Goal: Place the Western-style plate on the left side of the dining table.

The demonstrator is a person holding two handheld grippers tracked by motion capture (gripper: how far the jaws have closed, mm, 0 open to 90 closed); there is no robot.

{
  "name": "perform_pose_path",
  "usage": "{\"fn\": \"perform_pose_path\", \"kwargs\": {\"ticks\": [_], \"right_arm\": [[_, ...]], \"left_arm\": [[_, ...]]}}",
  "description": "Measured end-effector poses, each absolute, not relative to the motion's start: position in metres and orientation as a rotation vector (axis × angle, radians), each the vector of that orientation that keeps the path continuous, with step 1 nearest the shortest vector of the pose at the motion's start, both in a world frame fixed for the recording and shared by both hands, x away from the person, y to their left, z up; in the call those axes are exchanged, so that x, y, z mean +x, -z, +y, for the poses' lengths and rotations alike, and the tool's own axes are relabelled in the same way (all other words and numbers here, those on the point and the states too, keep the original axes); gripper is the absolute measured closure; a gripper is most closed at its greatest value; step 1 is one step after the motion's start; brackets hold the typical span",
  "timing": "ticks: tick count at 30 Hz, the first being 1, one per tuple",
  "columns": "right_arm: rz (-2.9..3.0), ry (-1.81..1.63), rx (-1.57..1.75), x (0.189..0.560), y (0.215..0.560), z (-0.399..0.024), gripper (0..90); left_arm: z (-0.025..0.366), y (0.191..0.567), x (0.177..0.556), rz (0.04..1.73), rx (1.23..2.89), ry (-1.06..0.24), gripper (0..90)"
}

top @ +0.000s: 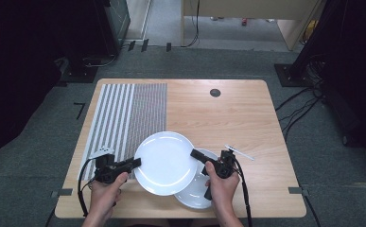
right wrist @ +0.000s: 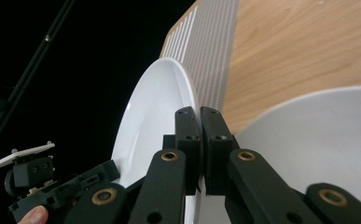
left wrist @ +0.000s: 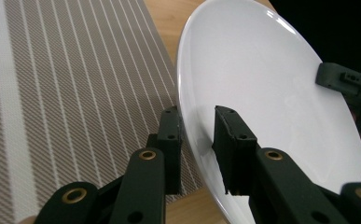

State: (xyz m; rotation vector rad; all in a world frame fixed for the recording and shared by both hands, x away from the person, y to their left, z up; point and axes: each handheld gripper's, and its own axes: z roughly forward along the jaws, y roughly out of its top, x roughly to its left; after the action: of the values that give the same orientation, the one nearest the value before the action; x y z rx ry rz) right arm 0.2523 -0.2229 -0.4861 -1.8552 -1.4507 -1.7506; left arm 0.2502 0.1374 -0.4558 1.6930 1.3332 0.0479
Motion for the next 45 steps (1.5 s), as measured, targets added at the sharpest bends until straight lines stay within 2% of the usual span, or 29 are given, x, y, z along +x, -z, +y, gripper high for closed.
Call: {"fn": "perform_pose_path", "kwargs": {"ticks": [32,45], "right_arm": [[-1.539,1.712,-1.774,0.350,0.456,-0.160,87.9],[-1.499,1.651,-1.777,0.393,0.467,-0.136,87.9]], "left_arm": [[0.199,0.436,0.319,1.429,1.586,-0.082,74.6],[0.217,0.440,0.350,1.515,1.528,-0.117,75.6]]}}
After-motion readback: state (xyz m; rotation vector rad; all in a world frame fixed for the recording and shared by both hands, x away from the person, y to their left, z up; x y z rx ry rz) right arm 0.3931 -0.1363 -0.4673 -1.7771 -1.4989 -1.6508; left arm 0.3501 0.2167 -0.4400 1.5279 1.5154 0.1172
